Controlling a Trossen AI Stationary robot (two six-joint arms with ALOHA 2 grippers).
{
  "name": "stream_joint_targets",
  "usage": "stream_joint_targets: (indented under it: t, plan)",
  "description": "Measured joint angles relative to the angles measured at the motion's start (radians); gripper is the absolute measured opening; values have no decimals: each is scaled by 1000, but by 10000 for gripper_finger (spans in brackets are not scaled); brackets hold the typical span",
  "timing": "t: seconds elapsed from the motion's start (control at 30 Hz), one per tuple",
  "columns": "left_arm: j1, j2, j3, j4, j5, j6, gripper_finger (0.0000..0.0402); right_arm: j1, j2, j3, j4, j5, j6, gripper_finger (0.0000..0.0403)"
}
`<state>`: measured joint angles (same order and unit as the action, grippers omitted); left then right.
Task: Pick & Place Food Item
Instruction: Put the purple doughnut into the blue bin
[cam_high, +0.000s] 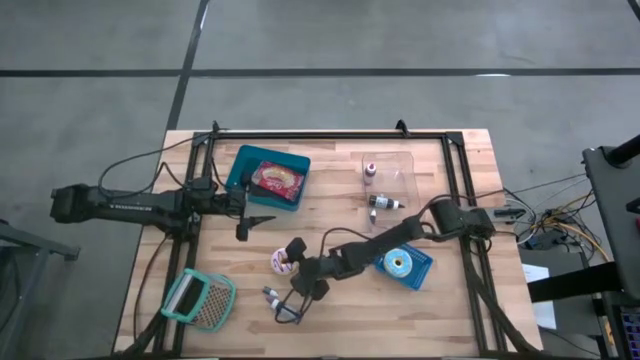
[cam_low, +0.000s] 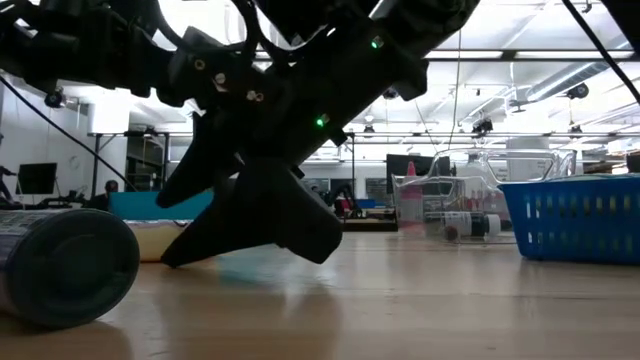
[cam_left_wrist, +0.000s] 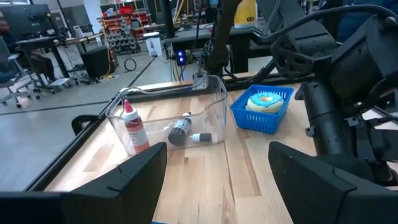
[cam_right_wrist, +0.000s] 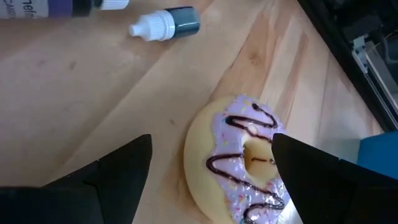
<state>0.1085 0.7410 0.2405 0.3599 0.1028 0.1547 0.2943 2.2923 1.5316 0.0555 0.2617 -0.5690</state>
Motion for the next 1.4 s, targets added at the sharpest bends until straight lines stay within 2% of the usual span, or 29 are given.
stream_joint_targets:
  t: [0.27,0.4,0.7,1.17,1.4]
  plan:
    - [0,0,0,-1,0,-3,284,-18,7,3,-15,-8,31,328]
    - [0,0,0,-1,0,-3,284,-22,11,7,-24,-5,39,314]
    - [0,0,0,-1,0,-4,284,-30,18,35,-103,-4,74,208]
    - [0,0,0,-1,0,-6,284,-28,22,35,-111,16,55,27]
    - [0,0,0,-1,0,-6,284,-24,22,34,-109,36,43,13]
